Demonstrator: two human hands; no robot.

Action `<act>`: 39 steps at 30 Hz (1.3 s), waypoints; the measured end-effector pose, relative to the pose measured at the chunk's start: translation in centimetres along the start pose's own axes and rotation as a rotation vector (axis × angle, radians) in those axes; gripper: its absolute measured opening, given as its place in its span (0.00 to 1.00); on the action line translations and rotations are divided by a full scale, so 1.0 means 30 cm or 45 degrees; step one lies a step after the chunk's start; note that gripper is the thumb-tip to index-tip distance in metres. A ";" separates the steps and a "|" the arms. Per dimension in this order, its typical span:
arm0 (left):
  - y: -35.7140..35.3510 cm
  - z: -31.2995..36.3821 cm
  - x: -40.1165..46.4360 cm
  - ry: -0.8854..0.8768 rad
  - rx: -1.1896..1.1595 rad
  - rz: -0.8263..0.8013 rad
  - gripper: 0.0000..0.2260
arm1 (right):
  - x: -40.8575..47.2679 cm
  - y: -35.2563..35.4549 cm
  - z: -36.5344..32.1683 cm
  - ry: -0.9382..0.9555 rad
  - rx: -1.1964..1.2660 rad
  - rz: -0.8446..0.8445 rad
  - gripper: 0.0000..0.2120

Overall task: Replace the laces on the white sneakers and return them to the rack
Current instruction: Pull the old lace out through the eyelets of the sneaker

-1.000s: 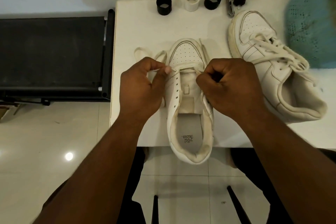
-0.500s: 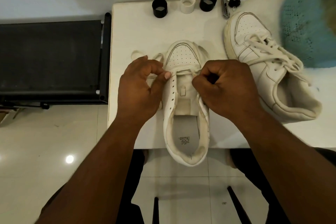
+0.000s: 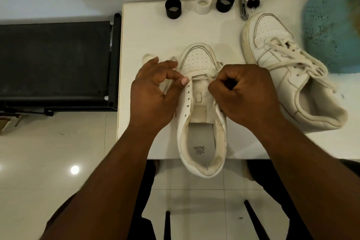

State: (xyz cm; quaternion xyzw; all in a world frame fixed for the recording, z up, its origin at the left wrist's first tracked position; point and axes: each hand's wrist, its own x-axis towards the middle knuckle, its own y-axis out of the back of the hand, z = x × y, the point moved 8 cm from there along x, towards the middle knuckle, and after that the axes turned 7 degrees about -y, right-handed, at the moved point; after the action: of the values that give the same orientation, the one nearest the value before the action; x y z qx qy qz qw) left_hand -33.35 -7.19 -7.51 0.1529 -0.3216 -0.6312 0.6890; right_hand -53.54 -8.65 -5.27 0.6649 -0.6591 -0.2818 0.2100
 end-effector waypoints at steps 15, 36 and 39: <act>-0.014 0.005 0.008 0.007 0.048 -0.066 0.09 | 0.000 -0.003 0.004 -0.001 -0.010 -0.004 0.10; 0.125 -0.003 0.023 0.271 -0.440 0.462 0.06 | 0.093 0.054 -0.034 0.061 -0.292 0.105 0.11; 0.168 0.028 0.009 0.267 -0.452 0.497 0.07 | 0.119 0.058 -0.041 0.021 -0.404 0.121 0.13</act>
State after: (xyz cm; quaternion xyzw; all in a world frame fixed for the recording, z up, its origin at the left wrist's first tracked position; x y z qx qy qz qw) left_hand -29.99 -6.50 -3.70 0.0294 -0.1563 -0.5139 0.8430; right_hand -54.15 -12.40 -3.56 0.5939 -0.6352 -0.3665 0.3309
